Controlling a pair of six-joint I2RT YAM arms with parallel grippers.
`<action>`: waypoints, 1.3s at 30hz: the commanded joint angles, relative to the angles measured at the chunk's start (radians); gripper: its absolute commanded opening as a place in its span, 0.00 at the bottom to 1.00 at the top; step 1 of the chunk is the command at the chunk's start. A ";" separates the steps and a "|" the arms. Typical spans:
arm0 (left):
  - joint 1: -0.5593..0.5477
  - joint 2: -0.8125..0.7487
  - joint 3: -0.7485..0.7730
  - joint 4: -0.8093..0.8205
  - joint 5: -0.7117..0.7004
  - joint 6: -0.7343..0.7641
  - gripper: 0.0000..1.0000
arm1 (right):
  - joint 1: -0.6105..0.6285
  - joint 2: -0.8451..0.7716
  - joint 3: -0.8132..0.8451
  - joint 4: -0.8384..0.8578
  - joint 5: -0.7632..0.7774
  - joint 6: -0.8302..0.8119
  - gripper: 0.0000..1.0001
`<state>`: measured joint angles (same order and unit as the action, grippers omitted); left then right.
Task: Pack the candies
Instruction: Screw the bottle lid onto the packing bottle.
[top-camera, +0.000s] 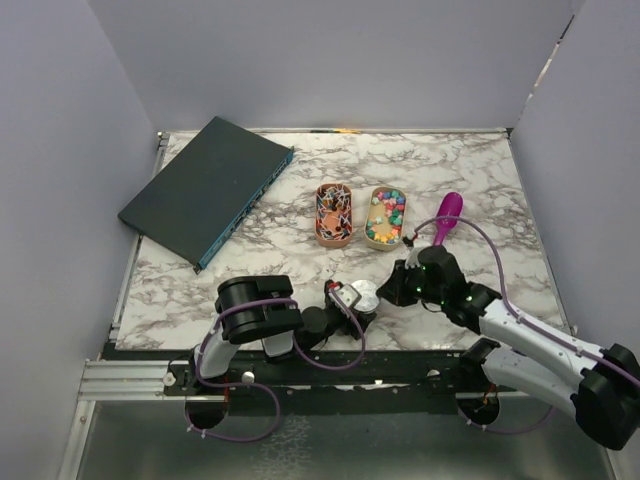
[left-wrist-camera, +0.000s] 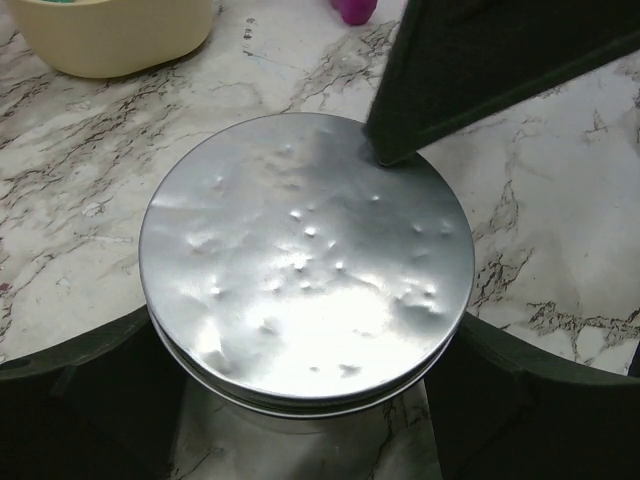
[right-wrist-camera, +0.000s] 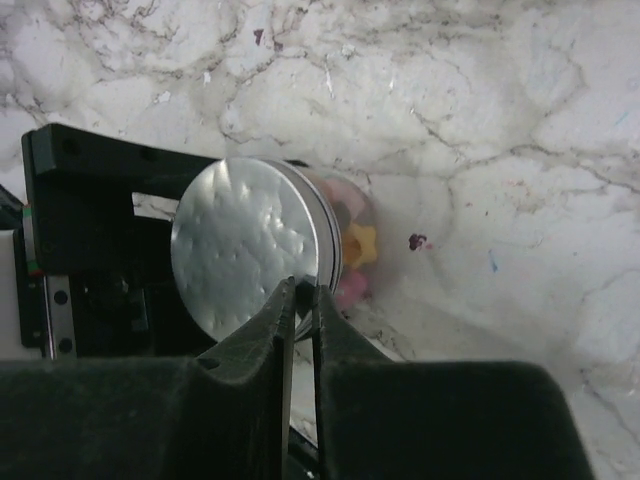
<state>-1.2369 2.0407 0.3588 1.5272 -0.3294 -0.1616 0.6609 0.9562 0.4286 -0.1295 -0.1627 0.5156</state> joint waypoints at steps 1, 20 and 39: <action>0.026 0.058 -0.017 -0.059 0.007 -0.097 0.61 | 0.061 -0.080 -0.052 -0.176 -0.144 0.111 0.10; 0.027 0.064 -0.011 -0.058 0.036 -0.100 0.61 | 0.091 -0.012 0.271 -0.293 0.233 -0.013 0.33; 0.027 0.065 -0.008 -0.062 0.054 -0.094 0.60 | -0.009 0.392 0.403 -0.175 -0.048 -0.241 0.34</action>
<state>-1.2171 2.0449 0.3733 1.5265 -0.3183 -0.2016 0.6586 1.3262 0.8291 -0.3389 -0.1360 0.3046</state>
